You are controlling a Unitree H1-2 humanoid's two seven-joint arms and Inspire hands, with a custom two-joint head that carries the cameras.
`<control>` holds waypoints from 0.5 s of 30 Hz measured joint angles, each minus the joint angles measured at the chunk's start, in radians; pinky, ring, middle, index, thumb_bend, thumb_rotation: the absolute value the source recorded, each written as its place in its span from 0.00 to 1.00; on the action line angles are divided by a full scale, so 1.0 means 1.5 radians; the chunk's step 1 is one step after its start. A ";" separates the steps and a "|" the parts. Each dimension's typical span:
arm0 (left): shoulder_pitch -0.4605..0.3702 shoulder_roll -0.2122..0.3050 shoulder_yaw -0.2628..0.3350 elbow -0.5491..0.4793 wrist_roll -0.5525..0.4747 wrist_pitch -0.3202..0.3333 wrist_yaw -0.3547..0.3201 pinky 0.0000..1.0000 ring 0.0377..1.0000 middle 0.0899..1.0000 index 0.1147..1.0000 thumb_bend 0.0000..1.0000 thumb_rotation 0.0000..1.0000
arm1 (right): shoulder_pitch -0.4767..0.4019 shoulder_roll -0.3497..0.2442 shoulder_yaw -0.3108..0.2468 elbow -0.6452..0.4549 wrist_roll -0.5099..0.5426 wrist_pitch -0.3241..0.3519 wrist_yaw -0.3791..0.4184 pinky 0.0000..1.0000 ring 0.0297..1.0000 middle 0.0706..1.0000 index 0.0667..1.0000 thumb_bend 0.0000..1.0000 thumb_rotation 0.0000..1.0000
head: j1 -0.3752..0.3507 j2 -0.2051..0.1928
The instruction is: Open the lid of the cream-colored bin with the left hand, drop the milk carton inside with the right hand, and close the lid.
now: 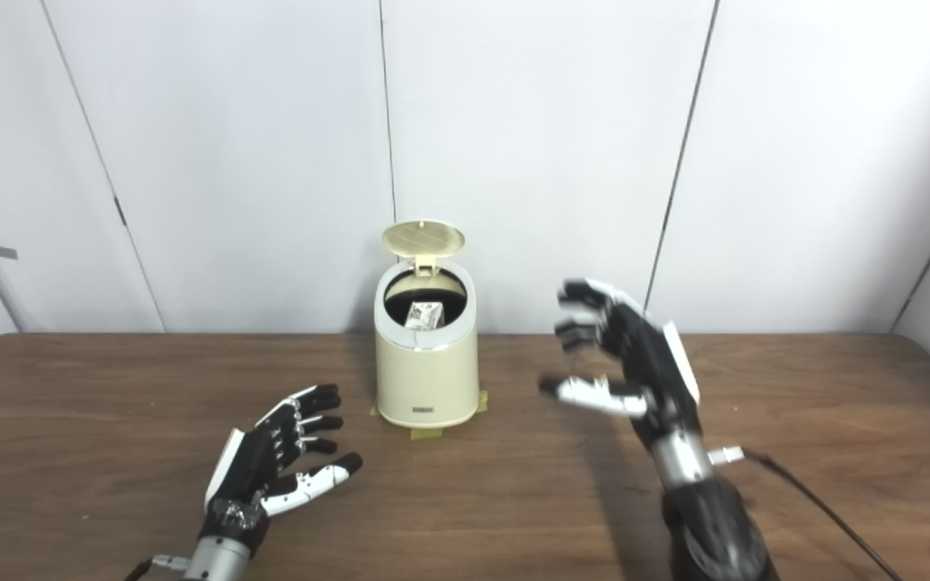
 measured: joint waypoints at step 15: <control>-0.042 0.035 -0.001 -0.062 0.026 0.068 -0.024 0.76 0.89 0.91 0.94 0.89 0.30 | 0.062 0.061 -0.015 -0.045 0.047 0.033 0.013 0.68 0.79 0.82 0.80 0.83 0.27 | 0.006 -0.002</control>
